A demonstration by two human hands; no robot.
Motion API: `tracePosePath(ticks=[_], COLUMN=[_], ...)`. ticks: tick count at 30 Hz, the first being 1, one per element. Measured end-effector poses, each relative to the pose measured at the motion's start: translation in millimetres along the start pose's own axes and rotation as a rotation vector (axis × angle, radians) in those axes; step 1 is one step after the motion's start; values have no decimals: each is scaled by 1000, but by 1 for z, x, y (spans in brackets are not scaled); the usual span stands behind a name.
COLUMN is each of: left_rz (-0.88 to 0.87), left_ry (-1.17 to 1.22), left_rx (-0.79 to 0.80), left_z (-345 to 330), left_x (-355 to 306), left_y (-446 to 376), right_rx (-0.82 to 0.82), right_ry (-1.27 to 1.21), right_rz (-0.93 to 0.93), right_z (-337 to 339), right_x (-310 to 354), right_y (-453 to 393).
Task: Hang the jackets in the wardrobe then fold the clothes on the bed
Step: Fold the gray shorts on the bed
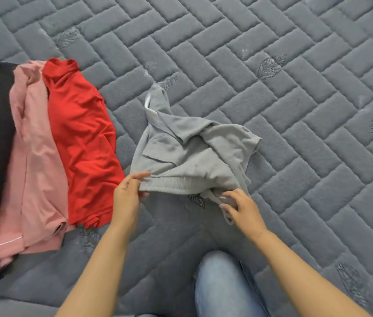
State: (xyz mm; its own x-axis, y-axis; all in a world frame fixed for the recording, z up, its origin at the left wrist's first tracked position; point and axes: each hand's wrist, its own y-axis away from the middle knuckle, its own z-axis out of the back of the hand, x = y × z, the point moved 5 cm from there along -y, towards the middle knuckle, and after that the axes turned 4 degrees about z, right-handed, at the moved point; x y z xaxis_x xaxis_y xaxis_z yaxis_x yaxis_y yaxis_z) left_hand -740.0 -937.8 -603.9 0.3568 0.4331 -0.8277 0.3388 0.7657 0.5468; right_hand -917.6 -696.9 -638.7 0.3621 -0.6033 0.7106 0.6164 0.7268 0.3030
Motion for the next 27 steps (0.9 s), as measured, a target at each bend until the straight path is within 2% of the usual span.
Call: tracePosePath(ticks=[6, 9, 12, 15, 17, 19, 23, 27], left_rz=[-111, -299, -531, -678, -709, -641, -531, -465], left_ry=[82, -150, -389, -543, -611, -634, -630, -547], left_rx=[210, 251, 158, 124, 116, 127, 250, 339], left_z=[40, 56, 75, 75, 64, 51, 20, -7], left_x=[-86, -138, -201, -260, -293, -318, -334, -334], left_y=[55, 92, 127, 161, 182, 198, 215, 214], right_rx=[-332, -392, -511, -613, -591, -529, -374, -180], right_ry=[21, 79, 125, 175, 294, 424, 667, 787], right_rz=[152, 246, 336, 384, 406, 420, 472, 317], right_z=[85, 115, 165, 225, 259, 289, 331, 352], right_x=[77, 126, 168, 200, 217, 228, 238, 213], right_y=[69, 103, 140, 182, 208, 231, 268, 292])
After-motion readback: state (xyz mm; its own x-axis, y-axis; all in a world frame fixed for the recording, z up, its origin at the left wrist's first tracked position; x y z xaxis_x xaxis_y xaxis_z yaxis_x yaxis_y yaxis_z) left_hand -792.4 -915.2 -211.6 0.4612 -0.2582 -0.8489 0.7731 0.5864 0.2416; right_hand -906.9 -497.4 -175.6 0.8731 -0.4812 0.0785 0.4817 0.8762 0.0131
